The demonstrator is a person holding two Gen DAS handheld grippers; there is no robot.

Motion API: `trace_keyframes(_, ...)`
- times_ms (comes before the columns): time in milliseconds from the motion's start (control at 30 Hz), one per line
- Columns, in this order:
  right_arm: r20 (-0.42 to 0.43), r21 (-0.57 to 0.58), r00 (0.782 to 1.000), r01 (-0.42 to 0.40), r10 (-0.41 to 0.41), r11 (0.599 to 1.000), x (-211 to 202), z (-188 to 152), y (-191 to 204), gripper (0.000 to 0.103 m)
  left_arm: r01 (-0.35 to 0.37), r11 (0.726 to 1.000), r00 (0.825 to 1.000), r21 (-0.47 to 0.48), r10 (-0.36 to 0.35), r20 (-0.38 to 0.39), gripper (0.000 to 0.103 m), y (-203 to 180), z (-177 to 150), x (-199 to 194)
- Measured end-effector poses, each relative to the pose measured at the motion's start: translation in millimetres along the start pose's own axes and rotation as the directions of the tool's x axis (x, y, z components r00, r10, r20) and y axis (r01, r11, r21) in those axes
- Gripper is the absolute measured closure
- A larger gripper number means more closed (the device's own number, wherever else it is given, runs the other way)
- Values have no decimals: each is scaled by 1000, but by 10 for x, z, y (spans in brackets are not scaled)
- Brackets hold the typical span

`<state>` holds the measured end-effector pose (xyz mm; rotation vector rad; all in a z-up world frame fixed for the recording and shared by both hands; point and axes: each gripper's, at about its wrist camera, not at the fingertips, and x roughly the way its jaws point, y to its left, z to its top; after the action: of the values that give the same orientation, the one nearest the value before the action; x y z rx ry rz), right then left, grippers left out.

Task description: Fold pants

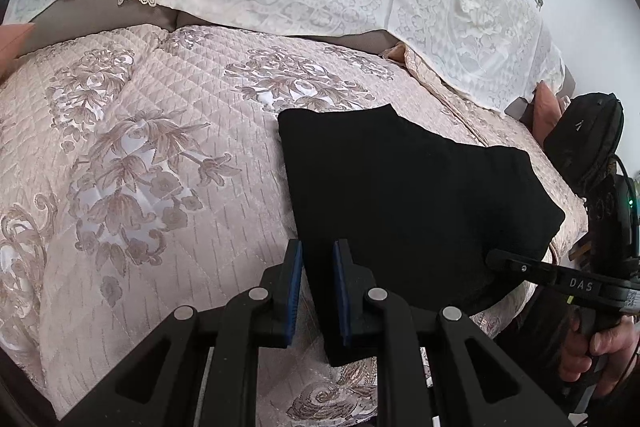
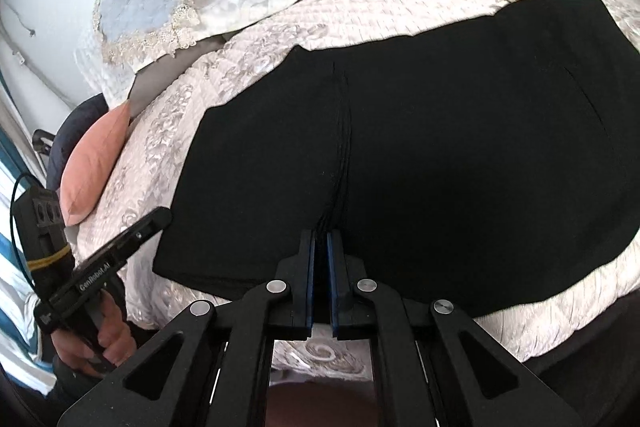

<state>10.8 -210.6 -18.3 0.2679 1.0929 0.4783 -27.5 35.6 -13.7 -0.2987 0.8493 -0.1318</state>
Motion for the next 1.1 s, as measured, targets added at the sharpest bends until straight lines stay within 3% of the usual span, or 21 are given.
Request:
trace_keyframes(133,6,-21,1000,19,-19,1000,-31,56,56,95,0,1000,1000,4,0,5,85,-36,20,-36)
trace_keyframes(267,78,-80,992,107,-101,991,-181,103,136,93,5,1000,999,27,-6,36,85,-88,110,-88)
trace_keyframes(367,116,-97,990,89,-78,991,-248,138,168,93,11,999,1000,46,-12,29,85,-150,165,-15)
trace_keyframes(500,91,-115,995,56,-46,992,-124,128,194,93,41,998,998,56,-39,-42,85,-237,104,217)
trace_keyframes(567,41,-114,995,97,-92,989,20,110,141,93,34,997,999,72,-31,-41,83,-285,70,276)
trace_keyframes(633,41,-100,995,99,-95,990,4,111,65,93,34,995,999,90,-31,-35,74,-349,62,257)
trace_keyframes(733,56,-105,991,130,-125,986,-93,123,34,93,40,994,999,98,-37,-41,74,-407,77,220)
trace_keyframes(900,97,-135,991,102,-90,986,-258,95,137,92,-45,995,999,92,48,-26,74,-445,135,156)
trace_keyframes(967,112,-162,990,101,-84,982,-260,82,211,87,-62,994,998,91,64,-22,74,-455,153,127)
trace_keyframes(1100,113,-208,991,95,-73,974,-187,73,341,85,-98,990,995,103,98,-2,74,-492,163,32)
